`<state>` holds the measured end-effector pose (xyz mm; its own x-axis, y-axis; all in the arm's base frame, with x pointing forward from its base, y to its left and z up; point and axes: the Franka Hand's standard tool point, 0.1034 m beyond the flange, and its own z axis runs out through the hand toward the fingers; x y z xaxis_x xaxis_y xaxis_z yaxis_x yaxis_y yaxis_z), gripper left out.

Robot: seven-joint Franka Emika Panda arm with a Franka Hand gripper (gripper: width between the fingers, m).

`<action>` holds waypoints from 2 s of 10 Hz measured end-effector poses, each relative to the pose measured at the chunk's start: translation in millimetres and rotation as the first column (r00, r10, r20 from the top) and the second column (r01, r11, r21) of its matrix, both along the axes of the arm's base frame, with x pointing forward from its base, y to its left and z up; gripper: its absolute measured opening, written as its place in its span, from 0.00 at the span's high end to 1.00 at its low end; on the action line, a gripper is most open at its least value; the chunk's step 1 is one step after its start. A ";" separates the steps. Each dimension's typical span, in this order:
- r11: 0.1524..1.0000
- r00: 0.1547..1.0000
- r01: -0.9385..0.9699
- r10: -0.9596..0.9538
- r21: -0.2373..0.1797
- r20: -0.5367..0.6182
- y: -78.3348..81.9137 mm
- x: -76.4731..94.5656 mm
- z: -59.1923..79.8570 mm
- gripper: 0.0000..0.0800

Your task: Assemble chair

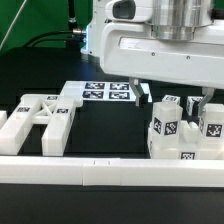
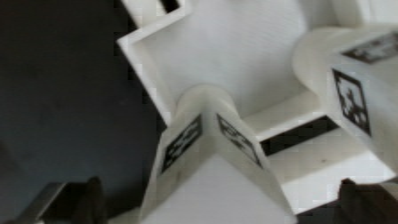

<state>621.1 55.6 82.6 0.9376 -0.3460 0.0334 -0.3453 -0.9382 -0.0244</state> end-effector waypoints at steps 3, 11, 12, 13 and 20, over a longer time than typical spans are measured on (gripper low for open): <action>0.957 0.957 -0.291 0.291 -0.014 -0.003 -4.2 -0.4 -2.8 0.19; 0.895 0.896 -0.444 0.444 -0.029 -0.009 -4.3 -0.5 -3.9 0.65; 0.914 0.914 -0.405 0.405 -0.027 -0.008 -4.2 -0.6 -3.9 0.64; 0.955 0.955 -0.295 0.295 -0.020 -0.006 -4.0 -0.7 -4.3 0.64; 0.899 0.899 0.439 -0.438 0.010 -0.016 -0.4 -2.3 -5.3 0.64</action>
Offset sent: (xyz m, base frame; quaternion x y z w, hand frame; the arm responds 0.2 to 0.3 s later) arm 0.0036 0.0030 -0.0021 -0.0013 -0.0056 -0.1748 0.9846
